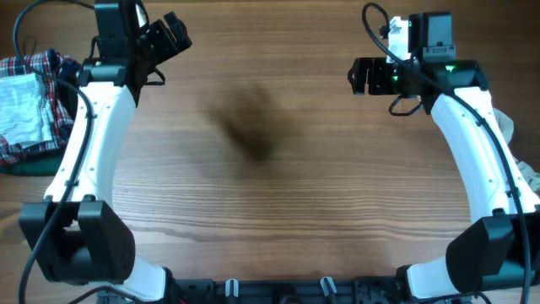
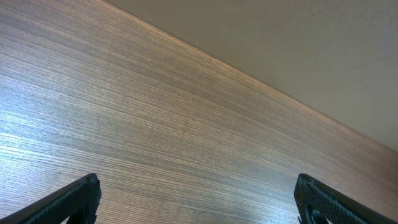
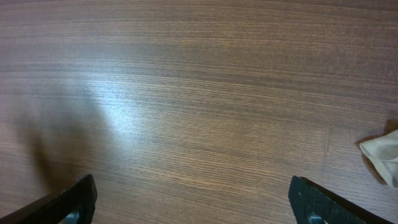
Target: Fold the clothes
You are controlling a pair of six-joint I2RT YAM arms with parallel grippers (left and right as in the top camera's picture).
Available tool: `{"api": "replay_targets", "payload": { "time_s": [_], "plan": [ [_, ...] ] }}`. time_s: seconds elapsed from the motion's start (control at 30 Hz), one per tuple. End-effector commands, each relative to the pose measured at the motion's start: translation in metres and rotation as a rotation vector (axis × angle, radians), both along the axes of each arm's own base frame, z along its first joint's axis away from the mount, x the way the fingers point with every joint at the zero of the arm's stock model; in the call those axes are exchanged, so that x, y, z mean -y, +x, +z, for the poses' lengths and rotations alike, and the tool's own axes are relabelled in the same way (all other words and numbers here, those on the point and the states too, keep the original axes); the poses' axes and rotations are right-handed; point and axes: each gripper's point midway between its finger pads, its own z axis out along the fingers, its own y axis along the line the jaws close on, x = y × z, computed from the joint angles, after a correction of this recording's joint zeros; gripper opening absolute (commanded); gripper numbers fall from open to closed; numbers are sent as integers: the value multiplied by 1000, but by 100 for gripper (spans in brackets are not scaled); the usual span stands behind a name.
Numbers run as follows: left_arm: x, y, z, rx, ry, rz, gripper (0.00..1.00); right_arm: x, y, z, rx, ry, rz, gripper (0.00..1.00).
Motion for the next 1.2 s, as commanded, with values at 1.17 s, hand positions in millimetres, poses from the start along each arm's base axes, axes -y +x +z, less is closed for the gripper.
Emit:
{"api": "replay_targets", "payload": {
  "time_s": [1.17],
  "plan": [
    [-4,1,-5,-9,14,13,100,18,-251,144,857,108,0,100]
  ]
}}
